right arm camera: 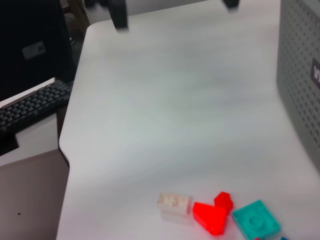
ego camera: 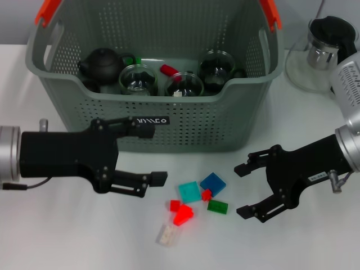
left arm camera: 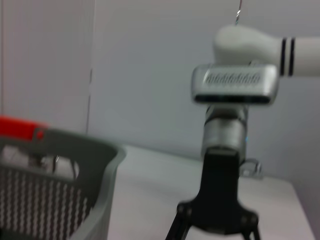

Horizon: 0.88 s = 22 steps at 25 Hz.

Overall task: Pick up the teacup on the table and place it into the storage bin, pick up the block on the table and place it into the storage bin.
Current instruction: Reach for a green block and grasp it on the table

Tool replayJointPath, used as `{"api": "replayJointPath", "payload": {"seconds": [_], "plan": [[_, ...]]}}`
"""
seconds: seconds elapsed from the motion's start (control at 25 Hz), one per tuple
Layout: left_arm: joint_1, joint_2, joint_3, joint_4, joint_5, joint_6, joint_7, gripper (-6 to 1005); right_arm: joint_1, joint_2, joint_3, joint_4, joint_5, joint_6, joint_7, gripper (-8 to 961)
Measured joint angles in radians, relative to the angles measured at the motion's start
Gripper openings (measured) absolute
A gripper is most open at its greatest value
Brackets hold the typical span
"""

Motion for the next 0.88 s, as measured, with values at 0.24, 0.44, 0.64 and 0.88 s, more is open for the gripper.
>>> {"api": "replayJointPath", "payload": {"seconds": [0.24,0.44,0.64,0.88], "plan": [[0.003,0.003,-0.048,-0.052,0.049,-0.024,0.091,950,0.012,0.019,-0.013,-0.001,0.0,-0.005,0.011,941],[0.006,0.006,-0.086,-0.055,0.088,-0.025,0.101,950,0.023,0.026,-0.025,0.003,-0.01,-0.003,0.035,941],[0.006,0.006,-0.091,-0.056,0.107,-0.032,0.101,950,0.044,0.027,-0.03,-0.004,-0.063,0.012,0.077,941],[0.0,0.006,-0.092,-0.074,0.101,-0.036,0.096,950,0.077,0.032,-0.064,0.017,-0.116,0.05,0.107,942]]}}
